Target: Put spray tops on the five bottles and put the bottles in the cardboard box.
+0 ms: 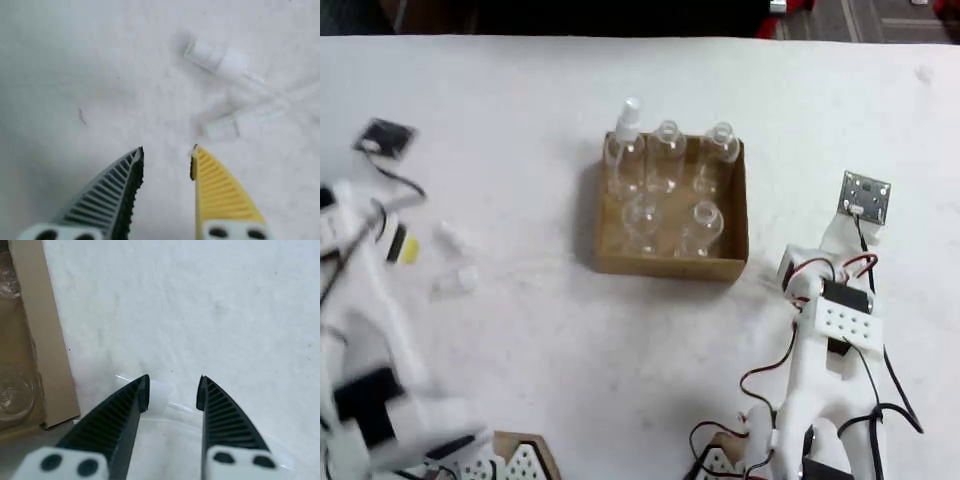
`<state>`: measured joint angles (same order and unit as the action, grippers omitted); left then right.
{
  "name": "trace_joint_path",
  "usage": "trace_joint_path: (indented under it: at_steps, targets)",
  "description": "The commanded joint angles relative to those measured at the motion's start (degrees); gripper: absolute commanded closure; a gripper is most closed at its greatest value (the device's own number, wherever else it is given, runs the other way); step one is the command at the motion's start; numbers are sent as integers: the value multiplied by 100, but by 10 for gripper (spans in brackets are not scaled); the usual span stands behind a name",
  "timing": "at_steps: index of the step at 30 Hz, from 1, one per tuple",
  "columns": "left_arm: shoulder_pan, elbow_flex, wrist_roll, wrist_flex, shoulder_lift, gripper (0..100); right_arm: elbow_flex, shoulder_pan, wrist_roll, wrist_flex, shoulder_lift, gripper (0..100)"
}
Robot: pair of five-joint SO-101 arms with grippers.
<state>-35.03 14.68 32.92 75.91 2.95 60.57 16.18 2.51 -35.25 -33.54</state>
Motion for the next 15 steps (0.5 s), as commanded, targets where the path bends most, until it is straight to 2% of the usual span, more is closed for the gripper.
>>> trace_joint_path:
  at_steps: [1,4,6,11,15]
  targets:
    - [488,-2409,-3182,1987,-1648,850,-35,-31,70,101,4,858]
    - [813,-3314,-4589,2488,-2475,850,-35,-40,70,101,4,858]
    - [980,-3727,-5134,2567,-2897,850,-35,-40,70,101,4,858]
    - [1138,-4097,-5837,2514,-3565,903,-35,-48,70,110,4,858]
    - [1095,-4492,-5943,2505,-4013,977,-35,-48,70,110,4,858]
